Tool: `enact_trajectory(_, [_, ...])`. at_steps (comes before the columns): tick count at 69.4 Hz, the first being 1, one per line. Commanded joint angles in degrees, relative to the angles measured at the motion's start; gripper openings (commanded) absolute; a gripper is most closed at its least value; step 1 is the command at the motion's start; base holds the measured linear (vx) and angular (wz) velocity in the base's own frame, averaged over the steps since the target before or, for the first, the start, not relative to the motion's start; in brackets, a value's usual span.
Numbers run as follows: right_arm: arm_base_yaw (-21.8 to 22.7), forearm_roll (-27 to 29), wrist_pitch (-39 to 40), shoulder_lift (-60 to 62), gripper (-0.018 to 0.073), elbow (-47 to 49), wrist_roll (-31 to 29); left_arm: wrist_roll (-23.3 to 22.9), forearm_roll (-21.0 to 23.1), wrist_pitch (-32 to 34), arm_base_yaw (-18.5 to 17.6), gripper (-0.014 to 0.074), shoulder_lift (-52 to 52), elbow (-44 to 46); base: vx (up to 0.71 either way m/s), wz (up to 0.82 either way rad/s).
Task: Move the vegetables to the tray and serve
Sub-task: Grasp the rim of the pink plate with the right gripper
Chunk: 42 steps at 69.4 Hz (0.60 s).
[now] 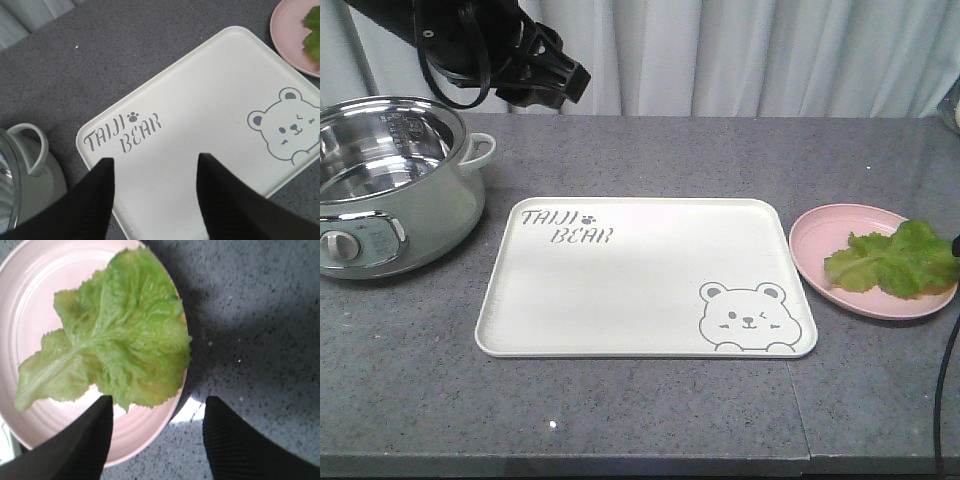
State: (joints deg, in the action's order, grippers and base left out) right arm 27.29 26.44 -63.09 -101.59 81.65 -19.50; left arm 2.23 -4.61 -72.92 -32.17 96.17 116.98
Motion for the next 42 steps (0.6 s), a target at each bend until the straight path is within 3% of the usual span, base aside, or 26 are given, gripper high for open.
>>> enact_trajectory(1, [0.2, 1.1, -0.9, 2.5, 0.0391, 1.7, 0.7, -0.6, 0.0, 1.3, -0.2, 0.0356, -2.3, 1.5, 0.00, 0.00])
enact_trajectory(21, [0.2, 0.5, -4.0, -0.7, 0.0391, 1.7, 2.3, -0.6, 0.0, 1.3, -0.2, 0.0356, -2.3, 1.5, 0.00, 0.00])
enact_trajectory(42, [0.2, 0.5, -2.2, -1.8, 0.0391, 1.7, 2.6, -0.6, 0.0, 1.3, -0.2, 0.0356, -2.2, 1.5, 0.00, 0.00])
